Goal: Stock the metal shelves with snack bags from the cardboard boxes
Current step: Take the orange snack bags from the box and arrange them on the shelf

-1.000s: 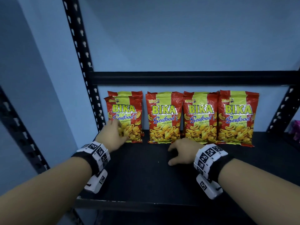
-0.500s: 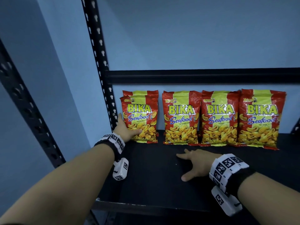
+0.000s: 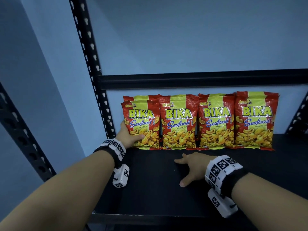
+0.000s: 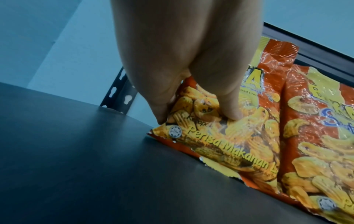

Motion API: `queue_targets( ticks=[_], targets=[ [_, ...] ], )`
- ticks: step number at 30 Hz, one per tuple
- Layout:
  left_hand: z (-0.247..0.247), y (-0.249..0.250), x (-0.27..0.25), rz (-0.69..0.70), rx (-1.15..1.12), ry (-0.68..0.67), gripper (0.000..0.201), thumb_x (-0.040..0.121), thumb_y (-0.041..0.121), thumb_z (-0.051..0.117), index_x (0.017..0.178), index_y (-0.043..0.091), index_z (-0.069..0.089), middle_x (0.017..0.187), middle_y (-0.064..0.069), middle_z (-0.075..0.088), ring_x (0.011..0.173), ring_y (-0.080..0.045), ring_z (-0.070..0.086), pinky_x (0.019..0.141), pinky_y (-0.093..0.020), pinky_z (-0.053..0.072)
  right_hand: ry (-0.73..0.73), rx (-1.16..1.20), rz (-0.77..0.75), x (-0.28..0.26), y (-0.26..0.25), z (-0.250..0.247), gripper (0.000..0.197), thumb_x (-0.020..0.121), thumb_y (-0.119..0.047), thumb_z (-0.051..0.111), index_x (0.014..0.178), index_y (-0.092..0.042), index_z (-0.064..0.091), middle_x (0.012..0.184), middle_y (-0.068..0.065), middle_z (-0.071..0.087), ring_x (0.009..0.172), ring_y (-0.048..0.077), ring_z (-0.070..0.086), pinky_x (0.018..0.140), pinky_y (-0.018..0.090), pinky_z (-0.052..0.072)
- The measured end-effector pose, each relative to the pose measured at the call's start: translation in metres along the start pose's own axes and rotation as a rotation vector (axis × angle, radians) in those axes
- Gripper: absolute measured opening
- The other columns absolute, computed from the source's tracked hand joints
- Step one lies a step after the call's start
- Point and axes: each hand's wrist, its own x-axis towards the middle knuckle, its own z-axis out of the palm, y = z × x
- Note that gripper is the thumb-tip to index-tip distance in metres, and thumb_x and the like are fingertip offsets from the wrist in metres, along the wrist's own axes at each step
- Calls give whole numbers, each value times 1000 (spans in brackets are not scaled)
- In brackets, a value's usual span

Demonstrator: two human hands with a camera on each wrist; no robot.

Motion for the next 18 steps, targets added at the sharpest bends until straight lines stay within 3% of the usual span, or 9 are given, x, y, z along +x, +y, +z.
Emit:
queue_targets(
  ticks=[2, 6, 8, 10, 12, 13, 15, 16, 18],
  targets=[
    [1, 1, 0, -12, 0, 2, 128, 59, 53, 95, 155, 21, 17, 140, -1, 55, 122, -26, 61, 105, -53, 51, 0, 6, -5, -1, 1, 1, 108, 78, -66, 77, 163, -42, 14, 173, 0, 3, 155, 27, 24, 121, 44, 32],
    [-1, 7, -4, -50, 49, 11, 131, 62, 48, 96, 158, 17, 11, 147, -7, 51, 126, -29, 58, 107, -50, 50, 10, 18, -6, -1, 2, 2, 108, 78, -66, 77, 163, -42, 15, 173, 0, 3, 155, 26, 24, 121, 44, 33],
    [-1, 16, -10, -56, 140, 102, 138, 59, 52, 96, 159, 13, 10, 155, -12, 40, 137, -32, 48, 113, -48, 43, 10, 22, -8, -2, 2, 2, 108, 78, -66, 77, 163, -42, 15, 173, -1, 3, 155, 26, 24, 121, 44, 32],
    [-3, 28, -19, -16, 273, 285, 124, 62, 55, 93, 154, 8, 24, 152, -13, 37, 139, -30, 40, 114, -44, 40, 13, 23, -8, -2, 1, 1, 107, 78, -66, 77, 163, -42, 15, 173, -2, 4, 155, 25, 24, 121, 43, 32],
    [-6, 38, -29, 122, 380, 407, 86, 72, 53, 86, 136, 12, 45, 132, -7, 48, 123, -25, 48, 102, -39, 47, 18, 23, -8, -3, 0, 1, 107, 79, -66, 77, 163, -42, 15, 173, -1, 5, 155, 26, 22, 121, 42, 31],
    [-7, 41, -32, 191, 413, 389, 63, 77, 49, 82, 122, 15, 53, 120, -3, 53, 110, -20, 54, 91, -34, 50, 20, 21, -11, -5, -1, 0, 107, 79, -66, 77, 163, -41, 16, 173, -1, 7, 155, 26, 22, 122, 42, 29],
    [-10, 49, -41, 250, 495, 227, 27, 86, 42, 75, 95, 23, 59, 93, 7, 61, 85, -15, 61, 69, -29, 50, 35, 20, -16, -6, -3, -2, 104, 80, -64, 76, 163, -36, 20, 171, -1, 14, 154, 24, 25, 121, 40, 29],
    [-10, 51, -45, 246, 564, 121, 20, 89, 41, 73, 88, 26, 59, 84, 10, 62, 79, -14, 63, 64, -28, 50, 53, 24, -12, -6, -5, -3, 101, 82, -63, 76, 163, -32, 24, 169, -1, 22, 152, 23, 30, 120, 39, 32],
    [-11, 53, -53, 212, 727, -96, 16, 91, 42, 71, 88, 27, 64, 85, 12, 65, 80, -11, 64, 71, -30, 55, 126, 23, -5, -4, -13, -7, 89, 83, -58, 76, 157, -23, 40, 157, 0, 44, 140, 23, 47, 113, 38, 43]
  ],
)
